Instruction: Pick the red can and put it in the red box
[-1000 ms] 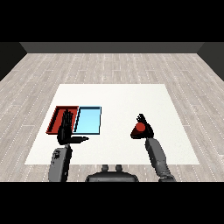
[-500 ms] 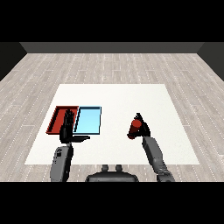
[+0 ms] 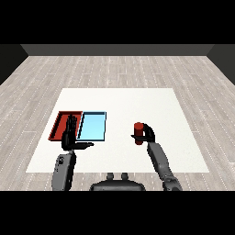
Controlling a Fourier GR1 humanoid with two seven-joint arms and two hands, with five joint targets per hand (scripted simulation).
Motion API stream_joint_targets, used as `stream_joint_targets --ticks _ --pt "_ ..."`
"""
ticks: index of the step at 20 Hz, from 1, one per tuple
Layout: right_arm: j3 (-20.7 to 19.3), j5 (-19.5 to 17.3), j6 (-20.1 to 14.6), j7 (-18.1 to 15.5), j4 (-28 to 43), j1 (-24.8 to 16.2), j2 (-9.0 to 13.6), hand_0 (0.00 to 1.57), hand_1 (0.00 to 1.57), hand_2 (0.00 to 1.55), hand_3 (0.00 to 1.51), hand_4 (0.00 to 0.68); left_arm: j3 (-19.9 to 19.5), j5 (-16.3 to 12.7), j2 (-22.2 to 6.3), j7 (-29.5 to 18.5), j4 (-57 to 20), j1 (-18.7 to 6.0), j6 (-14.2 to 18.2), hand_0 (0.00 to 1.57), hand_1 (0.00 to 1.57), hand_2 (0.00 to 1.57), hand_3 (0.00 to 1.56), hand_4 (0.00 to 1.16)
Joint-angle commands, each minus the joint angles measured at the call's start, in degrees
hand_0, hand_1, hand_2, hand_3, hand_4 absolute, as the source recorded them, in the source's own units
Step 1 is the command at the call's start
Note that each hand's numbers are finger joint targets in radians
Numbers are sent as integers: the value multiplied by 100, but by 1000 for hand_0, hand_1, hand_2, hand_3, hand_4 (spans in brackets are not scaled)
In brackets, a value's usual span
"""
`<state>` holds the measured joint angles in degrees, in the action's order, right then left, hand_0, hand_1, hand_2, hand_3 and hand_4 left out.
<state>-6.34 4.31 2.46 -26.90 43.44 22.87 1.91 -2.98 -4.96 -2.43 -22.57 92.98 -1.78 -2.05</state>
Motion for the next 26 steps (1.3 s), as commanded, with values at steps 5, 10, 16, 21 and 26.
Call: stream_joint_targets --ticks 5,10,16,21,26 --pt "240 -156 -135 245 783 -386 122 1467 1467 1441 1378 598 128 52 90 -306 -6 399 -99 0 0 0 0 0" --pt "369 -194 -142 457 1620 -385 189 1434 1434 1434 1367 623 89 28 -27 -382 -320 59 -202 0 0 0 0 0" --pt "421 -225 -85 341 2287 -668 241 1436 1436 1428 1376 622 386 106 28 356 504 296 -110 0 0 0 0 0" --pt "584 109 147 1239 4111 -1350 326 1463 1463 1438 1387 661 782 277 237 405 142 0 150 0 0 0 0 0" --pt "912 -273 -459 1420 4266 -1048 -156 1448 1448 1433 1388 653 1433 289 242 656 -245 -175 614 0 0 0 0 0"
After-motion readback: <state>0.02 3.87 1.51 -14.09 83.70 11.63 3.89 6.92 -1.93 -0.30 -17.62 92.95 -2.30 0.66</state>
